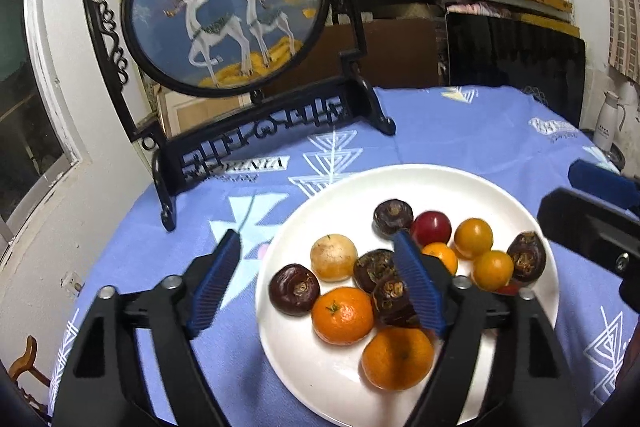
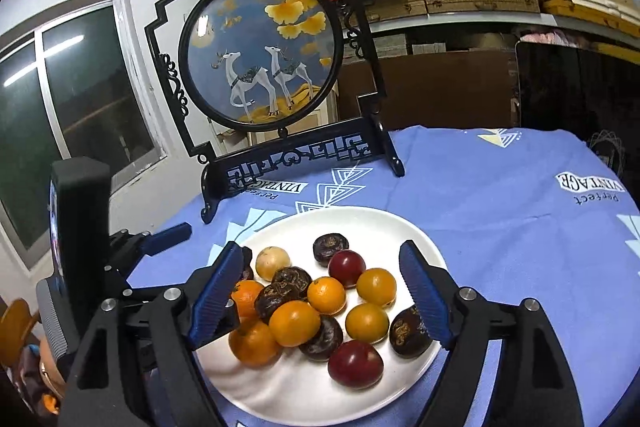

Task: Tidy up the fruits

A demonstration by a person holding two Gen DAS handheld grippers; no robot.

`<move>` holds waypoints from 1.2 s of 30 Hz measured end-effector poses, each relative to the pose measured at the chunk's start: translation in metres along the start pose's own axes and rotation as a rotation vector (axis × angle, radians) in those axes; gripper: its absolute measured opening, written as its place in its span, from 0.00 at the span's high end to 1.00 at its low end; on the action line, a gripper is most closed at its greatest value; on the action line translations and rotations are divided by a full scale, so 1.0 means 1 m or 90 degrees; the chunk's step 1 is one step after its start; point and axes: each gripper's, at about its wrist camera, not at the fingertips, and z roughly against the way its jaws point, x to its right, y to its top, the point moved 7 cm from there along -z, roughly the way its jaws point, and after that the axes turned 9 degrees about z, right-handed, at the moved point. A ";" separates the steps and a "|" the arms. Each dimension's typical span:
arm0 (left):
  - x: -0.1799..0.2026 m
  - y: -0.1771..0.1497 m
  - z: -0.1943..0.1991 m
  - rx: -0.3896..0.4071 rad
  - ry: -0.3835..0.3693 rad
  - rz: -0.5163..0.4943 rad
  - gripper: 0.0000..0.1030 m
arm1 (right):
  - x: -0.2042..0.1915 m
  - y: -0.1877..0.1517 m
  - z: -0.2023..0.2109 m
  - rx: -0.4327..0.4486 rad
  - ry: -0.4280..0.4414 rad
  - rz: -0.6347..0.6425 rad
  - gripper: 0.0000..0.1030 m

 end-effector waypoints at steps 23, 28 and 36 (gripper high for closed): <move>-0.011 -0.004 0.050 0.100 -0.051 0.058 0.05 | -0.022 -0.058 0.043 0.010 -0.046 0.083 0.09; -0.013 -0.011 0.044 0.082 -0.031 0.058 0.05 | -0.021 -0.062 0.038 -0.004 -0.045 0.077 0.09; -0.014 -0.014 0.042 0.069 -0.025 0.054 0.06 | -0.026 -0.064 0.034 -0.014 -0.041 0.082 0.09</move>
